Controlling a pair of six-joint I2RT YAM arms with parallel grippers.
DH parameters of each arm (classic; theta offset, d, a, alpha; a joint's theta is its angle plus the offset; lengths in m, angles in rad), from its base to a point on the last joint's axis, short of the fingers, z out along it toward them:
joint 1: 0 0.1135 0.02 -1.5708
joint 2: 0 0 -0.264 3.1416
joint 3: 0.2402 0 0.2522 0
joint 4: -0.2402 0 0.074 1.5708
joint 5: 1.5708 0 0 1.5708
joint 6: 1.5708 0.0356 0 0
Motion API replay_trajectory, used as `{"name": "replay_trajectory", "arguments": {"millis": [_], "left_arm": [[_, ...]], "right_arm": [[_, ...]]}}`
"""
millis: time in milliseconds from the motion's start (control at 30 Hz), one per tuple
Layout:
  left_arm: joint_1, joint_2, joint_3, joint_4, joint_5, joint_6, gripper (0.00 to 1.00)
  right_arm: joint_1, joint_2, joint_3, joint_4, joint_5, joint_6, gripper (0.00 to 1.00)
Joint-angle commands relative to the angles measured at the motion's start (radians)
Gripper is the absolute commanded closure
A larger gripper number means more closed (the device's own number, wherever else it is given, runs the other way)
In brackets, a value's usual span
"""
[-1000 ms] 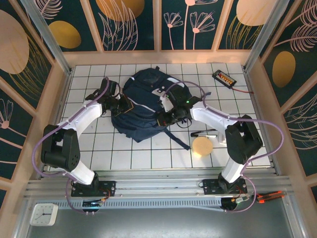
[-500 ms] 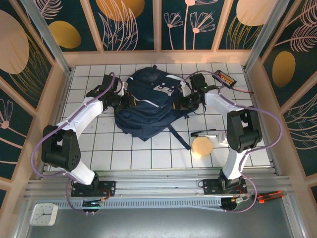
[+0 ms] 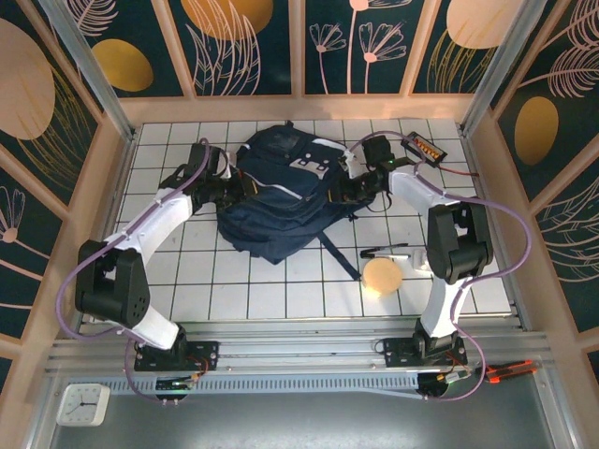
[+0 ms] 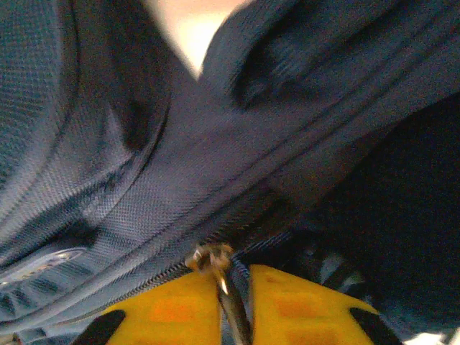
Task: Pack the student bag
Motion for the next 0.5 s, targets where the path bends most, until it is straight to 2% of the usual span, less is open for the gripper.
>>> {"name": "replay_trajectory", "arguments": {"millis": [0,100,300,400,467], "left_arm": [[0.035,-0.090,-0.092,0.252,0.047,-0.222,1.00],[0.036,-0.112,-0.162,0.384,0.058,-0.337,1.00],[0.035,-0.126,-0.161,0.379,0.039,-0.329,1.00],[0.035,-0.124,-0.156,0.376,0.047,-0.321,1.00],[0.036,-0.128,-0.159,0.384,0.051,-0.330,1.00]], "right_arm": [[-0.064,-0.100,0.018,-0.025,0.068,0.005,0.57],[-0.065,-0.184,-0.013,-0.051,0.065,0.004,0.39],[-0.071,-0.372,-0.042,-0.037,0.066,0.020,0.12],[-0.074,-0.442,-0.074,0.080,0.089,0.047,0.01],[-0.078,-0.487,-0.143,0.235,0.083,0.035,0.01]]}}
